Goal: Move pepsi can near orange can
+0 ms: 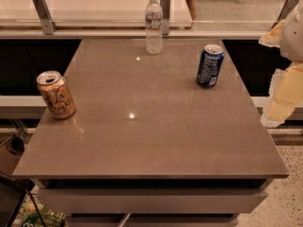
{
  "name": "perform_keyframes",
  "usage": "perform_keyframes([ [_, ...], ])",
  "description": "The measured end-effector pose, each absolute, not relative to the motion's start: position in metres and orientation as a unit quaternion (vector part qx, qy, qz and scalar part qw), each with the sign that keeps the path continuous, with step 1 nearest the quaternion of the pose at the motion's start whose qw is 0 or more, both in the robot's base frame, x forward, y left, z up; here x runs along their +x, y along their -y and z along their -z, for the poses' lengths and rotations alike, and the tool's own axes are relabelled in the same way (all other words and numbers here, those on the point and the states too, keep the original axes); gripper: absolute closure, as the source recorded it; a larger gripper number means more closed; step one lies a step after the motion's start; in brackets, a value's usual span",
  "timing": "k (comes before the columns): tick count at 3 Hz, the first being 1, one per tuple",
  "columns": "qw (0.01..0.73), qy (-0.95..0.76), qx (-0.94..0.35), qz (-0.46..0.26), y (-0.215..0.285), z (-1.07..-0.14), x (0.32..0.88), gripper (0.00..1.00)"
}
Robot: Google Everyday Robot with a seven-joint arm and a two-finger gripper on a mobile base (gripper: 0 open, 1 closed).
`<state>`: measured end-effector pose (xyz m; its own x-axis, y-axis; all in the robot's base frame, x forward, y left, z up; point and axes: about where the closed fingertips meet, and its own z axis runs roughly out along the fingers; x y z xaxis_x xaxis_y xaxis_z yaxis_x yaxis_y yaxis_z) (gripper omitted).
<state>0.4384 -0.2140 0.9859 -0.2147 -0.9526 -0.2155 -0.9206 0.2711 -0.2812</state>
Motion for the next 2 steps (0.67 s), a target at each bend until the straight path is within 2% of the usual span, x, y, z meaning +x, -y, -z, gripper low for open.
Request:
perform_keyframes([
  [2, 0.184, -0.781, -0.595, 0.046, 0.2164, -0.9876, 0.4396, 0.0],
])
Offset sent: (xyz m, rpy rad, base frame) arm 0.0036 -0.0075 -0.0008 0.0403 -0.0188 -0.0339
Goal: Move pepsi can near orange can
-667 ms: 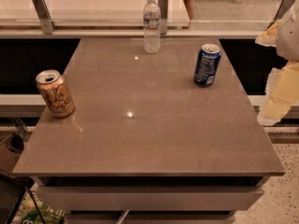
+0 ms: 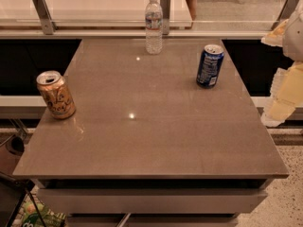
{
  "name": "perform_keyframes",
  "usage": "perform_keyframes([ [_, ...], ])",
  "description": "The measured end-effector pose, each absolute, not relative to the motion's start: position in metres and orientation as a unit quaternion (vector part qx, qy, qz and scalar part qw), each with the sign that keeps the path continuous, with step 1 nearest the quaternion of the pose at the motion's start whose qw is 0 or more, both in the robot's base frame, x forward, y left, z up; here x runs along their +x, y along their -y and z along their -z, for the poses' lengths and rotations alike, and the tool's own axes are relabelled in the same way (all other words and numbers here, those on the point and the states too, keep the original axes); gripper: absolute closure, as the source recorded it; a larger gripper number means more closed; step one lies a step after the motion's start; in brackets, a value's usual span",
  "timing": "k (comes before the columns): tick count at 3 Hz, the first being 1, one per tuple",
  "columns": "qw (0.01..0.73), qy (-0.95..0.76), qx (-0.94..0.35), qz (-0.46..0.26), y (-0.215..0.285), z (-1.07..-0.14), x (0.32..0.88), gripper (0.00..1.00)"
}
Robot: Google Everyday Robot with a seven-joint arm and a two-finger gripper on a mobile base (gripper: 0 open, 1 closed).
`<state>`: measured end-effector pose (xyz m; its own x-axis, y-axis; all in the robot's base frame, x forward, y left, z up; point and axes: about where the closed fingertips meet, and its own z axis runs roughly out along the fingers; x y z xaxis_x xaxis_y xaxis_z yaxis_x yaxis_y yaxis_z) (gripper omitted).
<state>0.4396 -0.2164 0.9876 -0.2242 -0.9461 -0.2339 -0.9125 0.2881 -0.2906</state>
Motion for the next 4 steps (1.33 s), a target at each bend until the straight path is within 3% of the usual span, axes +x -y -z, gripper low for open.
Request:
perform_keyframes([
  [2, 0.301, -0.828, -0.474, 0.005, 0.246, -0.984, 0.475, 0.0],
  [4, 0.44, -0.819, -0.362, -0.074, 0.243, -0.969, 0.548, 0.0],
])
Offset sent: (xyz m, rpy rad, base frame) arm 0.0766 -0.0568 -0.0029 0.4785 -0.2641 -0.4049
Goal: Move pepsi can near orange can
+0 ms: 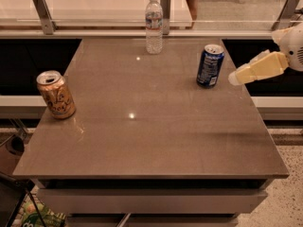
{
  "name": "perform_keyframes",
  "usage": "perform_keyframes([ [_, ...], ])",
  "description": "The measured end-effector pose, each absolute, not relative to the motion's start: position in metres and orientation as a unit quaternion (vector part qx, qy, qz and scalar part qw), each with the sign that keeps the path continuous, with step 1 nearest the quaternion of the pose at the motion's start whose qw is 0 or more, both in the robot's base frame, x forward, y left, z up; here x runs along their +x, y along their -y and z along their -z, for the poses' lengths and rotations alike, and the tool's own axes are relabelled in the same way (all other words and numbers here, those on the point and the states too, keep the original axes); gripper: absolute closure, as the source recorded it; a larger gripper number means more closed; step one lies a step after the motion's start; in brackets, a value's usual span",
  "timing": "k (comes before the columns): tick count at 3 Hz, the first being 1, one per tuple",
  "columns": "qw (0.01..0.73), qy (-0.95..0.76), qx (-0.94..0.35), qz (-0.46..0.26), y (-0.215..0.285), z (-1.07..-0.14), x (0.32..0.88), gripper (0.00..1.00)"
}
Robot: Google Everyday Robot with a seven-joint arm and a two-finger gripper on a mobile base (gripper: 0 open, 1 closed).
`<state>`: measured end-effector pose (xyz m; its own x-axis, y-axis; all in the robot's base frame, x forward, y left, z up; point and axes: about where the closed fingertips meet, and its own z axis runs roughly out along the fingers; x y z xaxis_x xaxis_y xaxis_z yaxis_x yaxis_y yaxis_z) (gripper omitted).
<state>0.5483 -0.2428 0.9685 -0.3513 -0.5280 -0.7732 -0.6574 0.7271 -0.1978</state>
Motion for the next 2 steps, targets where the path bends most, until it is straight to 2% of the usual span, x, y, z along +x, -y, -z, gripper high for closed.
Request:
perform_keyframes([
  [2, 0.513, -0.791, -0.301, -0.139, 0.229, -0.943, 0.596, 0.0],
])
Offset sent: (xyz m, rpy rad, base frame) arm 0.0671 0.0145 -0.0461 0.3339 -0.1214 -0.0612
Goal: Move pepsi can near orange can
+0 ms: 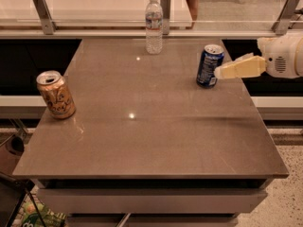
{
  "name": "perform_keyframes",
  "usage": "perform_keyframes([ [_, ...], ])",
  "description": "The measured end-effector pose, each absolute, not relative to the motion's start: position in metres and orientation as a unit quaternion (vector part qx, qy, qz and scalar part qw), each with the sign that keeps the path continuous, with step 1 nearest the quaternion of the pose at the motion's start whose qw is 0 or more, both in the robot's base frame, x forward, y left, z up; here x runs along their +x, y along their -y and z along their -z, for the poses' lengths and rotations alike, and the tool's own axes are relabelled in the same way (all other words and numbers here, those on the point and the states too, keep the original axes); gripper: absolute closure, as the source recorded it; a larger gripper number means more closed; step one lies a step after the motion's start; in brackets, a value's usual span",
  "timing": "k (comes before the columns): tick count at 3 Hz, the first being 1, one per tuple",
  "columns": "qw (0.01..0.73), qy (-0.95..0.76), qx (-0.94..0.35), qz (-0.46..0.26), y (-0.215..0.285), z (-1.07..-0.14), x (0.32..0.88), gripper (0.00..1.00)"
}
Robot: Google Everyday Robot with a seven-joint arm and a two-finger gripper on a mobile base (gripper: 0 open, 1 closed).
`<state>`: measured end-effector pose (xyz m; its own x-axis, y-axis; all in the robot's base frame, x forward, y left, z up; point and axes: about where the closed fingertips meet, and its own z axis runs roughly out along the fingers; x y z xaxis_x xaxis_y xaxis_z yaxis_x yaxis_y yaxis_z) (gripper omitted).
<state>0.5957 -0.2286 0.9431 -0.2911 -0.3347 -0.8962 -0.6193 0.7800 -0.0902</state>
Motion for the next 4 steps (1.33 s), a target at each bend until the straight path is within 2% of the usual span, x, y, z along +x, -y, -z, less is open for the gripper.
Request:
perform_keyframes([
  [4, 0.547, -0.755, -0.297, -0.208, 0.179, -0.907, 0.646, 0.0],
])
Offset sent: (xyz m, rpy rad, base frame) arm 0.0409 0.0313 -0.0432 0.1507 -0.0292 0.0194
